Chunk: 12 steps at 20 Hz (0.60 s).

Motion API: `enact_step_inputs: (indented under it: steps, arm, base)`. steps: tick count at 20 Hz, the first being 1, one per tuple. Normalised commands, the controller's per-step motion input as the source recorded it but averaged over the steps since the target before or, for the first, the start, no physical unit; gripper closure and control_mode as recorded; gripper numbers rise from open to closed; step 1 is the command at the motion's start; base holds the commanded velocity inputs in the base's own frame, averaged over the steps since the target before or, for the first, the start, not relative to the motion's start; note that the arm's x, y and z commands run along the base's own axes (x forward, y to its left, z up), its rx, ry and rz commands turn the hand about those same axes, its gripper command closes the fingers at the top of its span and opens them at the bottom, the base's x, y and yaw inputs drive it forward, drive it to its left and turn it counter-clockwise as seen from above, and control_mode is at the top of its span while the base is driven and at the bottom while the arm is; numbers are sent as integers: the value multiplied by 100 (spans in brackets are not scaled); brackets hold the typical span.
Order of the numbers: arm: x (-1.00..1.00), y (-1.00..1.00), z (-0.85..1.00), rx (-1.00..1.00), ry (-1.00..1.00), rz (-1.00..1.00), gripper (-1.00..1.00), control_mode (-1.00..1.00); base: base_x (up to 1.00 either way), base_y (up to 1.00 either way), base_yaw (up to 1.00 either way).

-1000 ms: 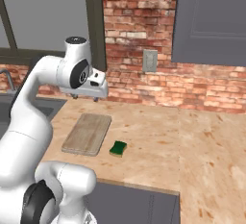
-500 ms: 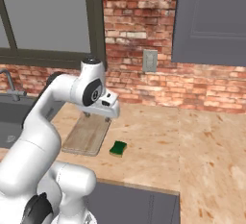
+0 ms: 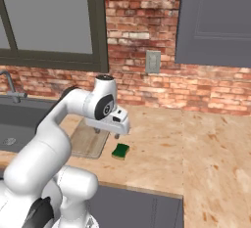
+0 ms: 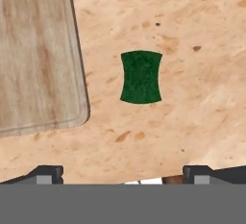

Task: Pick up the sponge from the counter and clean the cutting board by briefly scrubbing or pressing down on the cutting board. Once finished, release the sponge.

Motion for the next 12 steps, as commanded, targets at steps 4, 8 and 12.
enact_step_inputs:
  steps: [4,8,12]
  arm:
    - [-2,-14,-45,0,10,0,-100,-100]
    - [10,-13,-31,0,9,0,-100,-100]
    - [26,-7,-28,0,2,0,-100,-100]
  base:
    - [0,0,0]
    - [0,0,0]
    - [0,0,0]
